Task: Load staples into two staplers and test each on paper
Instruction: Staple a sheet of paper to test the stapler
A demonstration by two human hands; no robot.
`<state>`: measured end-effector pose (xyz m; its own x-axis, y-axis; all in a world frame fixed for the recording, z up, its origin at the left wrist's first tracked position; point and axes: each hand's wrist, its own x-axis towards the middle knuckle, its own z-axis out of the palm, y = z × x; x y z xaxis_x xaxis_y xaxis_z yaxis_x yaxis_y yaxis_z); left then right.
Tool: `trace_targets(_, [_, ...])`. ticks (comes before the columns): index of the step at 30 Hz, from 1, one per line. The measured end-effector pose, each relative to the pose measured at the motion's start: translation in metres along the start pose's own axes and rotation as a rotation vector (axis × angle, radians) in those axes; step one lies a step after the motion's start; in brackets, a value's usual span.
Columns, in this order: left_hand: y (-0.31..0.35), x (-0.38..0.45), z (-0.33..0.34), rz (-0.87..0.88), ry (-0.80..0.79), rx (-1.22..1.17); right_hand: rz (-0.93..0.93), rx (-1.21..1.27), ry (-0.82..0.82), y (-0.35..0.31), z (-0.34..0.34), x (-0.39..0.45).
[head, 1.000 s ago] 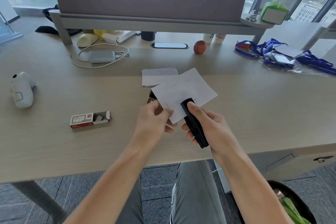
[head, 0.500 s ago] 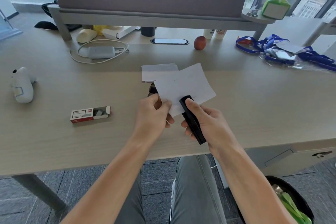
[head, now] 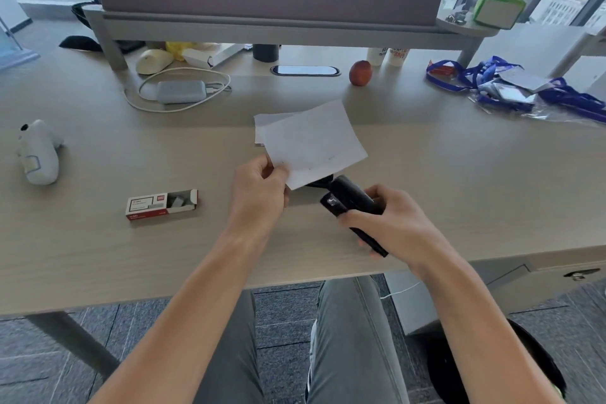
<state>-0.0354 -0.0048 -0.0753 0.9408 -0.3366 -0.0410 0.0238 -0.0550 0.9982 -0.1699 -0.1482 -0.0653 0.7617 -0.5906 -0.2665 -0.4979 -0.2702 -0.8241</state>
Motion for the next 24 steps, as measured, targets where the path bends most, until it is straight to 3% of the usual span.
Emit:
trace_targets(3, [0.004,0.003,-0.003,-0.022,0.007,-0.043,-0.154,-0.274,0.112,0.005,0.000,0.007])
trace_targets(11, [0.008,0.007,-0.013,-0.025,-0.039,-0.093,-0.333,-0.335,0.019,0.009,0.018,0.026])
trace_targets(14, [0.008,0.008,-0.017,-0.059,-0.087,-0.143,-0.309,-0.245,0.065,0.011,0.020,0.027])
trace_targets(19, [0.017,0.006,-0.017,-0.118,-0.168,-0.248,-0.397,0.077,0.425,0.012,0.003,0.019])
trace_targets(24, [0.027,0.000,-0.005,-0.135,-0.214,-0.268,-0.586,0.164,0.452,0.013,-0.023,0.010])
